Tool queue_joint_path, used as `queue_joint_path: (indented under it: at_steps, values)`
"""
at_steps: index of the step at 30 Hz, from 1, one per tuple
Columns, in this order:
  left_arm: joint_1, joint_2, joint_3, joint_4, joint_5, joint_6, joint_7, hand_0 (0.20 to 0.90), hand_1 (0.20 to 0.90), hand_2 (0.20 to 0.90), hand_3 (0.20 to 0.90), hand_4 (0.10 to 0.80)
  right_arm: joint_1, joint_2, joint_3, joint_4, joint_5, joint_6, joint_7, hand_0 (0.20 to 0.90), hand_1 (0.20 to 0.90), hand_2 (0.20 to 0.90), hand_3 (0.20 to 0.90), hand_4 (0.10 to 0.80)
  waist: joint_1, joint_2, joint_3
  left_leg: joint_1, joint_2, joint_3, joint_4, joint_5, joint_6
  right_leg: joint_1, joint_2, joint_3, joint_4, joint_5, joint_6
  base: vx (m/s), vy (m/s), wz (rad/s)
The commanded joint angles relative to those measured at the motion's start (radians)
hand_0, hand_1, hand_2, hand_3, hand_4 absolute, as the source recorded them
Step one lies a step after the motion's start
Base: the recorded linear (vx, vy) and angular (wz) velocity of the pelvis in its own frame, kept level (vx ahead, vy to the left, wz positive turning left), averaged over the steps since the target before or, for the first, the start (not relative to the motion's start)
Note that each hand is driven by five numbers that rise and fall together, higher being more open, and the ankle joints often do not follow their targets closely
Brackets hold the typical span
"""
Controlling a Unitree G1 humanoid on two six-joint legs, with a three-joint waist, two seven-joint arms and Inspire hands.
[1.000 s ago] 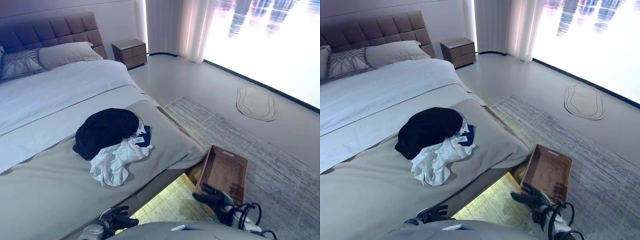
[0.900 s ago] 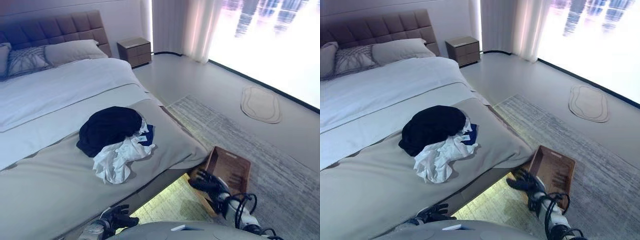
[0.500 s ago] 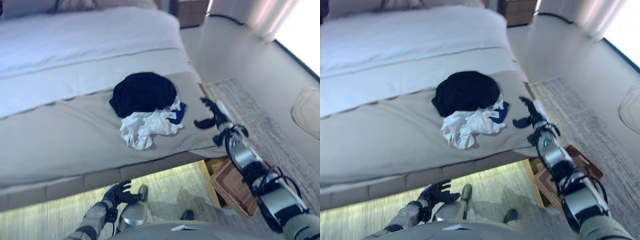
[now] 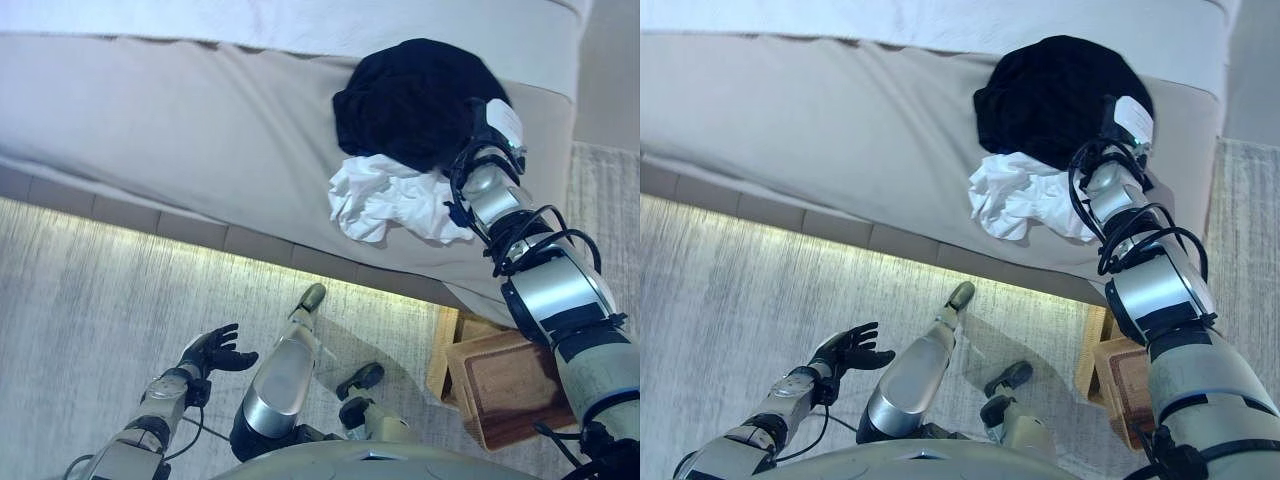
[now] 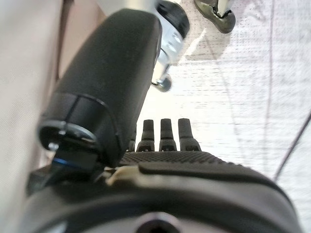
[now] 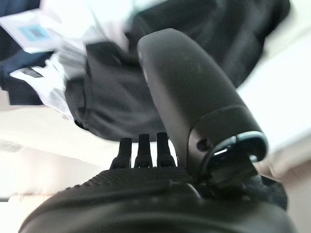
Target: Pick up the clothes from the bed and place them into the basket
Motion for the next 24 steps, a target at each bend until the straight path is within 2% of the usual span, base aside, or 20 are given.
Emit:
queue_joint_path:
  at_steps: [1,6,7,8,9,11,13,16,19,20,22,24]
  values:
    - [0.086,0.041,-0.011,-0.023,-0.057,-0.057,-0.039,0.9,0.9,0.9,0.9,0.8,-0.104,-0.13,0.07,-0.055,0.027,0.025,-0.067,0.9,0.9,0.9,0.9,0.8,0.022,-0.006,0.01,0.001,-0.016,0.066,0.019,-0.128,0.101,-0.041,-0.063,0.012,0.174,-0.014,-0.005,0.023,0.048,0.15]
    - [0.103,0.049,0.025,-0.05,-0.118,-0.067,-0.067,0.9,0.9,0.9,0.9,0.8,-0.207,-0.166,0.102,-0.012,0.039,0.116,-0.034,0.9,0.9,0.9,0.9,0.8,0.045,0.018,0.068,-0.079,-0.02,0.055,0.069,-0.118,0.098,-0.145,-0.09,-0.033,0.27,-0.031,-0.003,0.012,0.092,0.11]
    - [0.109,0.049,0.032,-0.051,-0.121,-0.069,-0.072,0.9,0.9,0.9,0.9,0.8,-0.219,-0.17,0.106,0.0,0.04,0.131,-0.014,0.773,0.773,0.773,0.752,0.652,0.045,0.02,0.073,-0.088,-0.019,0.059,0.073,-0.117,0.098,-0.157,-0.093,-0.036,0.279,-0.034,-0.003,-0.012,0.065,0.05]
    - [0.114,0.049,0.037,-0.057,-0.122,-0.068,-0.075,0.9,0.9,0.9,0.9,0.8,-0.231,-0.177,0.113,0.011,0.045,0.135,-0.005,0.345,0.345,0.345,0.252,0.152,0.047,0.024,0.08,-0.096,-0.016,0.062,0.074,-0.114,0.098,-0.168,-0.094,-0.04,0.285,-0.039,-0.004,-0.016,0.051,0.1]
    - [0.117,0.048,0.04,-0.062,-0.125,-0.063,-0.073,0.9,0.9,0.9,0.9,0.8,-0.238,-0.181,0.121,0.015,0.067,0.124,-0.014,0.3,0.3,0.3,0.2,0.1,0.045,0.026,0.085,-0.101,-0.014,0.065,0.075,-0.113,0.098,-0.176,-0.094,-0.04,0.288,-0.04,-0.004,-0.021,0.029,0.11]
    - [0.124,0.048,0.043,-0.07,-0.139,-0.057,-0.07,0.9,0.9,0.9,0.9,0.8,-0.248,-0.181,0.117,0.005,0.113,0.066,-0.05,0.3,0.3,0.3,0.2,0.1,0.04,0.025,0.091,-0.107,-0.006,0.07,0.076,-0.111,0.095,-0.18,-0.088,-0.042,0.283,-0.043,-0.004,-0.03,-0.019,0.04]
    - [0.13,0.049,0.052,-0.075,-0.145,-0.06,-0.063,0.9,0.9,0.9,0.9,0.8,-0.261,-0.181,0.11,-0.047,0.168,-0.039,-0.13,0.3,0.3,0.3,0.2,0.1,0.031,0.019,0.093,-0.095,-0.001,0.077,0.071,-0.116,0.093,-0.171,-0.085,-0.034,0.274,-0.031,0.001,-0.028,-0.046,-0.07]
    - [0.141,0.052,0.071,-0.069,-0.143,-0.072,-0.06,0.9,0.9,0.9,0.9,0.8,-0.267,-0.176,0.079,-0.226,0.188,-0.152,-0.26,0.3,0.3,0.3,0.2,0.1,0.01,0.006,0.084,-0.057,0.006,0.087,0.066,-0.135,0.094,-0.149,-0.089,-0.014,0.274,-0.014,0.01,-0.013,-0.048,-0.16]
    - [0.152,0.048,0.08,-0.069,-0.134,-0.068,-0.037,0.9,0.9,0.9,0.9,0.8,-0.241,-0.189,0.022,-0.435,0.158,-0.201,-0.31,0.3,0.3,0.3,0.2,0.1,-0.025,-0.006,0.053,0.01,0.015,0.104,0.041,-0.153,0.097,-0.119,-0.091,0.022,0.268,0.008,0.02,0.021,-0.039,-0.36]
    - [0.154,0.049,0.081,-0.07,-0.13,-0.065,-0.034,0.9,0.9,0.9,0.9,0.8,-0.234,-0.19,0.014,-0.45,0.156,-0.206,-0.31,0.3,0.3,0.3,0.2,0.1,-0.026,-0.007,0.05,0.019,0.017,0.106,0.037,-0.154,0.097,-0.115,-0.091,0.026,0.267,0.01,0.021,0.096,-0.055,-0.34]
    - [0.16,0.051,0.081,-0.074,-0.109,-0.047,-0.015,0.9,0.9,0.9,0.9,0.8,-0.195,-0.218,-0.044,-0.588,0.134,-0.24,-0.314,0.3,0.3,0.3,0.2,0.1,-0.06,-0.015,0.009,0.081,0.026,0.122,0.006,-0.164,0.1,-0.077,-0.088,0.062,0.252,0.013,0.023,0.111,-0.085,-0.28]
    - [0.167,0.05,0.08,-0.072,-0.092,-0.03,-0.005,0.9,0.9,0.9,0.9,0.8,-0.143,-0.253,-0.107,-0.732,0.128,-0.233,-0.307,0.3,0.3,0.3,0.2,0.1,-0.1,-0.015,-0.037,0.141,0.034,0.136,-0.027,-0.172,0.1,-0.039,-0.07,0.105,0.227,-0.001,0.019,0.106,-0.094,-0.31]
